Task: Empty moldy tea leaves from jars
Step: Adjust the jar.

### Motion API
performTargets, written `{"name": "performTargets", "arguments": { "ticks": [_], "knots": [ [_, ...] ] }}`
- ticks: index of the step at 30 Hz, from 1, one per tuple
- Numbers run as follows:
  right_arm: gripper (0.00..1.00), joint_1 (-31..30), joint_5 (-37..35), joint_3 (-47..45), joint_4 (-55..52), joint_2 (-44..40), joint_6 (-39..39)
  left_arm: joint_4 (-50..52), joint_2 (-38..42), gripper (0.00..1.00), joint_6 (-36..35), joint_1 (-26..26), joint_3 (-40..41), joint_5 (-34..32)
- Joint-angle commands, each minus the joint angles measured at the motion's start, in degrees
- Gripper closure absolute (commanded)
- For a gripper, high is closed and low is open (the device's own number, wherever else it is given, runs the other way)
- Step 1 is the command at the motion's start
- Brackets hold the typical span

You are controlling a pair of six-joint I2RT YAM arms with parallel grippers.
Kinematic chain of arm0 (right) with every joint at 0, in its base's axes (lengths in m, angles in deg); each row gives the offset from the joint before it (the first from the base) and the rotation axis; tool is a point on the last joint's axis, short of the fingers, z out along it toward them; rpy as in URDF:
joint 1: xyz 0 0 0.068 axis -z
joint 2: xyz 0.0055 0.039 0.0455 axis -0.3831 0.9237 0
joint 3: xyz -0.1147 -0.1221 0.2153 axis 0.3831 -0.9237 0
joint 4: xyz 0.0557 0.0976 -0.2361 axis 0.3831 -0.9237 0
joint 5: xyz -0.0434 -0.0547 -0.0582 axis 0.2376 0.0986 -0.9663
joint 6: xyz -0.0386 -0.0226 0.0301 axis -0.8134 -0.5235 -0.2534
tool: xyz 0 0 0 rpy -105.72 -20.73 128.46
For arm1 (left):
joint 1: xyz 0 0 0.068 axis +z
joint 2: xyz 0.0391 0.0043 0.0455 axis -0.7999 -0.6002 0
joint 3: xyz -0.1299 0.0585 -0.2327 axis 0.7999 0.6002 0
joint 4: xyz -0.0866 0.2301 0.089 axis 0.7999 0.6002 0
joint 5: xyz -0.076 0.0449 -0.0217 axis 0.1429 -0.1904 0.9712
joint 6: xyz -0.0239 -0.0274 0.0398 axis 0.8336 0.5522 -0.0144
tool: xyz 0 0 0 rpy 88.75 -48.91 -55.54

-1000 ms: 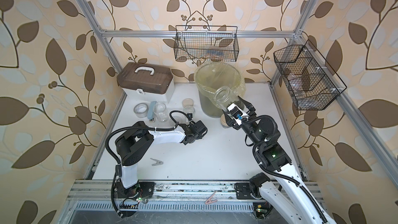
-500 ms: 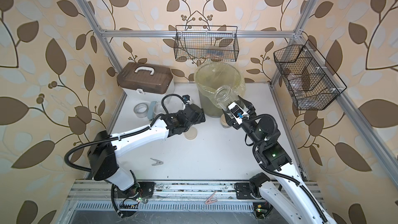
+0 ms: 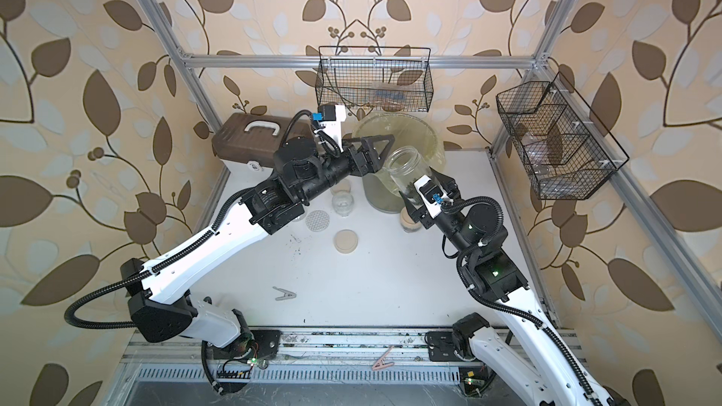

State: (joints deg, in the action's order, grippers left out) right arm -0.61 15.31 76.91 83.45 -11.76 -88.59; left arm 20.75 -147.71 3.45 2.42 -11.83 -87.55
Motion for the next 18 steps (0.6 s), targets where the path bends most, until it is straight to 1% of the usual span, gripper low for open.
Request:
{"name": "performTargets", "arguments": {
  "ticks": [1,4,10,14,18],
  "knots": [
    [0.75,-0.3,1.9,3.3,5.6,-0.2,2.3,-4.0,-1.8,0.01,-6.0,-1.5,-1.9,6.4],
    [0.75,-0.3,2.9,3.9,5.5,0.1,2.8,-4.8,-2.2,0.01,-7.0,-1.8,-1.6,7.4],
    [0.75,-0.4,4.5,4.9,5.1,0.2,3.4,-5.6,-2.7,0.01,-11.3,-2.6,-1.1,10.5],
    [0.75,-0.4,5.1,4.8,5.2,0.1,3.6,-5.8,-3.2,0.01,-10.7,-2.6,-1.9,9.2],
    [0.75,-0.4,5.2,4.7,5.3,0.1,3.8,-5.5,-4.1,0.02,-8.3,-2.7,-3.2,8.6]
  ]
}}
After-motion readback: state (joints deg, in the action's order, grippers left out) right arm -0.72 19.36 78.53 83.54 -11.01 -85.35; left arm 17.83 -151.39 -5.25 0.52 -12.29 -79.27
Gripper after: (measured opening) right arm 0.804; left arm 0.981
